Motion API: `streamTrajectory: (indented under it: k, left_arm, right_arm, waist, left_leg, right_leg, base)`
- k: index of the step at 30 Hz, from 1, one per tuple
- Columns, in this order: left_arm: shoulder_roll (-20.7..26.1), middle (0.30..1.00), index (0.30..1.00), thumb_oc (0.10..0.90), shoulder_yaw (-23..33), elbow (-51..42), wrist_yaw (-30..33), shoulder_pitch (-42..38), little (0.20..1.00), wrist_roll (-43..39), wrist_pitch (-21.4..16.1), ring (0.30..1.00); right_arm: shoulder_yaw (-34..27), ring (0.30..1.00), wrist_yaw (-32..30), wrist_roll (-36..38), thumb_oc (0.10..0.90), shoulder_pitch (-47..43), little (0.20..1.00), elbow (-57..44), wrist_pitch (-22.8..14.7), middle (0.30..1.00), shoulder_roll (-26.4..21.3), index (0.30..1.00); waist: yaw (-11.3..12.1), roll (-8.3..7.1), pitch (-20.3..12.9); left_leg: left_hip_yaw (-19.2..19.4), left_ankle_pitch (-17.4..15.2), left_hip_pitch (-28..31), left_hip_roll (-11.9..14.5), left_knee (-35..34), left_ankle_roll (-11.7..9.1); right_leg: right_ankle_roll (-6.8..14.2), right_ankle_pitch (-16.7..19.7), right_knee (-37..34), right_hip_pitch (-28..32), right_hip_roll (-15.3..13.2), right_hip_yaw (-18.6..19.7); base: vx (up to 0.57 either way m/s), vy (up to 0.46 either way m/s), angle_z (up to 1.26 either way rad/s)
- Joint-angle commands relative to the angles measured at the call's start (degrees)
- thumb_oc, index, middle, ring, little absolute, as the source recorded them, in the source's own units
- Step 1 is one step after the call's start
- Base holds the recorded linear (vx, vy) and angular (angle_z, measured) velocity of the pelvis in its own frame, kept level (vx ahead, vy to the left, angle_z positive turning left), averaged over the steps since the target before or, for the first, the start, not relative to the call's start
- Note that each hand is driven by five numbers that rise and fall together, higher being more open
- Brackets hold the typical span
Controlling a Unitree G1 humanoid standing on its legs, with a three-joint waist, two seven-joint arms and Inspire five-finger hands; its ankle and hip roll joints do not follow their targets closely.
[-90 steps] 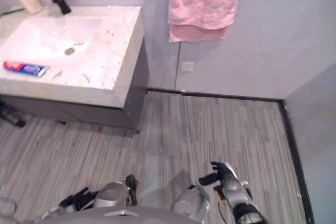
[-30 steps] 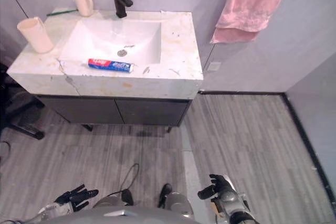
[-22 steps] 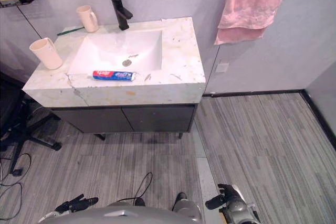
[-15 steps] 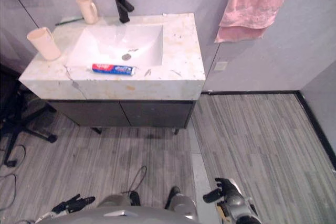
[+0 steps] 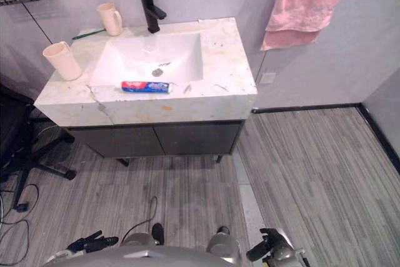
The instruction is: Organize the bathroom.
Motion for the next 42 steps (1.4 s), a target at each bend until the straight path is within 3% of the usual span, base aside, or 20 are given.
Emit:
streamTrajectory:
  k: [1, 5, 6, 7, 8, 9, 11, 12, 13, 15, 20, 24, 28, 30, 34, 37, 39, 41, 42]
  left_arm:
    - [3.9, 0.900, 0.900, 0.800, 1.6, -2.5, 0.8, 1.9, 0.900, 0.6, -1.5, 0.900]
    - [5.1, 0.900, 0.900, 0.800, 4.4, -4.9, 2.6, 2.6, 0.900, -1.8, -2.4, 0.900]
    - [5.8, 0.900, 0.900, 0.800, 5.6, -6.4, 3.3, 2.5, 0.900, -3.0, -2.4, 0.900]
    - [6.6, 0.900, 0.900, 0.800, 6.6, -7.8, 4.9, 2.3, 0.900, -5.0, -3.1, 0.900]
    - [7.1, 0.900, 0.900, 0.800, 7.0, -8.5, 6.1, 2.1, 0.900, -6.7, -4.5, 0.900]
    - [7.3, 0.900, 0.900, 0.800, 7.2, -9.5, 6.9, 1.9, 0.900, -9.0, -5.5, 0.900]
    - [7.1, 0.900, 0.900, 0.800, 7.0, -12.8, 9.6, 1.7, 0.900, -14.6, -9.2, 0.900]
    - [7.2, 0.900, 0.900, 0.800, 7.1, -14.5, 10.0, 1.2, 0.900, -16.0, -10.4, 0.900]
    - [7.8, 0.900, 0.900, 0.800, 7.4, -16.4, 10.4, 0.9, 0.900, -17.3, -11.7, 0.900]
    - [8.1, 0.900, 0.900, 0.800, 7.9, -19.9, 12.2, 0.3, 0.900, -20.0, -12.9, 0.900]
    - [9.6, 0.900, 0.900, 0.800, 11.6, -28.6, 12.4, -0.5, 0.900, -20.1, -14.7, 0.900]
    - [11.9, 0.900, 0.900, 0.800, 14.3, -31.1, 16.6, -2.2, 0.900, -19.7, -16.5, 0.900]
    - [15.2, 0.900, 0.900, 0.800, 19.0, -37.3, 28.1, -3.2, 0.900, -13.7, -20.3, 0.900]
    - [18.6, 0.900, 0.900, 0.800, 22.2, -42.2, 40.6, -4.2, 0.900, -9.0, -25.7, 0.900]
    - [21.4, 0.900, 0.900, 0.800, 26.8, -50.4, 54.3, -4.5, 0.900, -1.4, -30.8, 0.900]
    - [22.1, 0.900, 0.900, 0.800, 28.3, -53.7, 58.0, -4.4, 0.900, 2.3, -31.8, 0.900]
    - [26.1, 0.900, 0.900, 0.800, 30.9, -62.4, 64.7, -5.2, 0.900, 11.5, -31.5, 0.900]
    - [26.9, 0.900, 0.900, 0.800, 31.3, -64.6, 64.6, -5.4, 0.900, 13.8, -31.1, 0.900]
    - [28.6, 0.900, 0.900, 0.800, 31.5, -67.8, 60.8, -5.6, 0.900, 15.0, -29.9, 0.900]
  right_arm:
    - [-2.3, 0.900, -2.4, 0.6, 0.800, -3.3, 0.900, -2.8, -1.3, 0.900, -2.1, 0.900]
    - [-3.1, 0.900, -3.0, 0.1, 0.800, -1.9, 0.900, -4.1, -1.2, 0.900, -1.7, 0.900]
    - [-3.1, 0.900, -3.2, -0.1, 0.800, -1.6, 0.900, -4.5, -1.0, 0.900, -1.5, 0.900]
    - [-2.9, 0.900, -3.2, -0.3, 0.800, -1.4, 0.900, -5.0, -1.2, 0.900, -1.4, 0.900]
    - [-2.7, 0.900, -3.4, 0.0, 0.800, -1.1, 0.900, -4.9, -1.6, 0.900, -1.3, 0.900]
    - [-2.4, 0.900, -3.6, 0.5, 0.800, -1.0, 0.900, -4.2, -2.2, 0.900, -1.0, 0.900]
    - [-1.3, 0.900, -3.7, 1.2, 0.800, -1.8, 0.900, -2.5, -3.2, 0.900, 0.2, 0.900]
    - [-1.0, 0.900, -3.6, 0.9, 0.800, -2.2, 0.900, -2.2, -3.6, 0.900, 0.6, 0.900]
    - [-0.7, 0.900, -3.4, 0.8, 0.800, -2.8, 0.900, -1.5, -3.6, 0.900, 0.8, 0.900]
    - [0.4, 0.900, -2.9, 2.2, 0.800, -3.9, 0.900, -1.0, -3.4, 0.900, 1.0, 0.900]
    - [-0.6, 0.900, -3.3, 4.3, 0.800, -2.8, 0.900, -3.1, -2.9, 0.900, -0.7, 0.900]
    - [-0.6, 0.900, -4.4, 5.8, 0.800, -3.4, 0.900, -1.5, -3.8, 0.900, -1.1, 0.900]
    - [-0.2, 0.900, -4.9, 5.9, 0.800, -2.7, 0.900, -0.3, -4.5, 0.900, -0.2, 0.900]
    - [0.7, 0.900, -4.8, 5.9, 0.800, -2.2, 0.900, 1.1, -5.2, 0.900, 1.0, 0.900]
    - [1.9, 0.900, -4.0, 4.6, 0.800, -1.6, 0.900, 2.5, -5.6, 0.900, 2.3, 0.900]
    - [2.4, 0.900, -3.8, 4.5, 0.800, -1.5, 0.900, 2.7, -5.5, 0.900, 2.7, 0.900]
    - [3.6, 0.900, -3.4, 3.8, 0.800, -1.2, 0.900, 4.2, -6.1, 0.900, 3.5, 0.900]
    - [3.8, 0.900, -3.4, 3.7, 0.800, -1.2, 0.900, 4.6, -6.3, 0.900, 3.6, 0.900]
    - [3.9, 0.900, -3.2, 3.1, 0.800, -1.2, 0.900, 4.2, -5.8, 0.900, 3.6, 0.900]
  waist:
    - [1.5, -0.20, 0.4]
    - [1.9, -0.25, 0.7]
    - [2.1, -0.43, 1.0]
    - [2.0, -0.48, 1.9]
    - [1.5, -0.16, 2.5]
    - [1.0, -0.47, 3.2]
    - [0.8, -1.56, 4.0]
    - [0.7, -2.20, 4.1]
    - [0.4, -2.19, 4.0]
    - [0.2, -2.19, 3.9]
    - [1.2, -2.96, 2.8]
    - [1.2, -2.42, 2.3]
    - [1.1, -2.46, 1.3]
    - [1.2, -2.75, 0.4]
    - [1.8, -3.16, -0.6]
    - [2.0, -3.35, -1.0]
    - [2.5, -3.56, -2.2]
    - [2.5, -3.52, -2.4]
    - [2.4, -3.35, -2.9]
  left_leg:
    - [-4.2, 0.5, -2.3, 2.7, 1.1, -3.4]
    - [-4.8, -1.0, -2.3, 0.9, 1.6, -1.3]
    - [-4.9, -1.6, -2.6, -0.2, 2.3, -0.1]
    - [-5.0, -2.5, -2.2, -1.4, 2.7, 1.5]
    - [-5.8, -3.2, -1.8, -1.8, 2.8, 2.3]
    - [-6.4, -3.9, -1.1, -2.4, 3.1, 2.6]
    - [-7.7, -4.7, -0.2, -2.1, 4.1, 1.0]
    - [-8.4, -5.2, -0.5, -1.7, 4.6, 0.0]
    - [-9.4, -5.1, -0.7, -0.8, 4.1, -0.4]
    - [-9.6, -4.6, -0.6, 1.5, 4.1, -1.6]
    - [-7.4, -1.7, -3.3, 6.1, 4.6, -3.5]
    - [-7.4, -1.2, -2.5, 6.7, 3.1, -3.9]
    - [-7.3, -1.8, -0.6, 6.6, 2.3, -4.0]
    - [-7.2, -2.4, 0.9, 6.8, 1.6, -4.0]
    - [-7.1, -2.7, 2.5, 7.0, 0.7, -4.1]
    - [-7.1, -2.9, 3.0, 7.1, 0.5, -4.2]
    - [-7.0, -3.4, 4.4, 7.5, 0.0, -4.4]
    - [-6.9, -3.5, 4.8, 7.7, -0.1, -4.4]
    - [-6.7, -3.7, 5.4, 7.8, -0.4, -4.5]
  right_leg:
    - [2.6, -1.8, -1.6, 3.1, 0.2, 0.7]
    - [3.9, -3.1, 3.4, 1.3, -1.7, 1.8]
    - [4.8, -1.7, 8.9, -0.6, -3.4, 2.4]
    - [5.3, 0.6, 19.7, -4.6, -5.0, 4.7]
    - [5.2, 3.3, 25.3, -8.0, -4.9, 6.9]
    - [5.2, 5.9, 26.1, -10.7, -4.9, 8.9]
    - [5.3, 6.7, 14.5, -9.7, -5.1, 9.6]
    - [5.9, 6.8, 5.8, -7.9, -4.2, 9.7]
    - [5.6, 5.1, 2.5, -6.6, -2.2, 10.0]
    - [5.4, 3.2, 2.0, -5.9, -0.7, 10.3]
    - [4.2, 1.9, -1.6, -2.3, -0.2, 5.7]
    - [4.2, 1.2, -0.9, -2.7, -0.3, 5.5]
    - [4.7, 0.7, -0.2, -2.3, -0.9, 5.9]
    - [5.0, 0.5, -0.4, -1.6, -1.1, 5.6]
    - [5.1, 0.3, -0.8, -0.5, -1.1, 5.0]
    - [5.1, 0.1, -1.0, -0.1, -1.1, 4.6]
    - [5.2, -0.2, -1.3, 0.9, -0.8, 4.0]
    - [5.1, -0.4, -1.3, 1.1, -0.7, 4.0]
    - [5.2, -0.6, -1.2, 1.4, -0.5, 4.0]
  base:
    - [0.07, 0.076, -0.03]
    - [0.06, 0.120, -0.08]
    - [0.00, 0.138, -0.06]
    - [0.00, 0.129, -0.01]
    - [0.02, 0.050, -0.03]
    - [0.09, -0.120, -0.07]
    - [0.15, -0.343, 0.08]
    - [0.15, -0.411, 0.33]
    - [0.10, -0.346, 0.36]
    - [0.08, -0.250, 0.40]
    - [0.05, -0.138, 0.29]
    - [0.04, -0.001, 0.14]
    - [0.08, 0.000, 0.08]
    - [0.09, -0.031, 0.04]
    - [0.06, -0.033, 0.07]
    - [0.06, -0.038, 0.03]
    - [0.10, -0.063, 0.09]
    - [0.06, -0.026, 0.04]
    - [0.06, -0.015, 0.03]
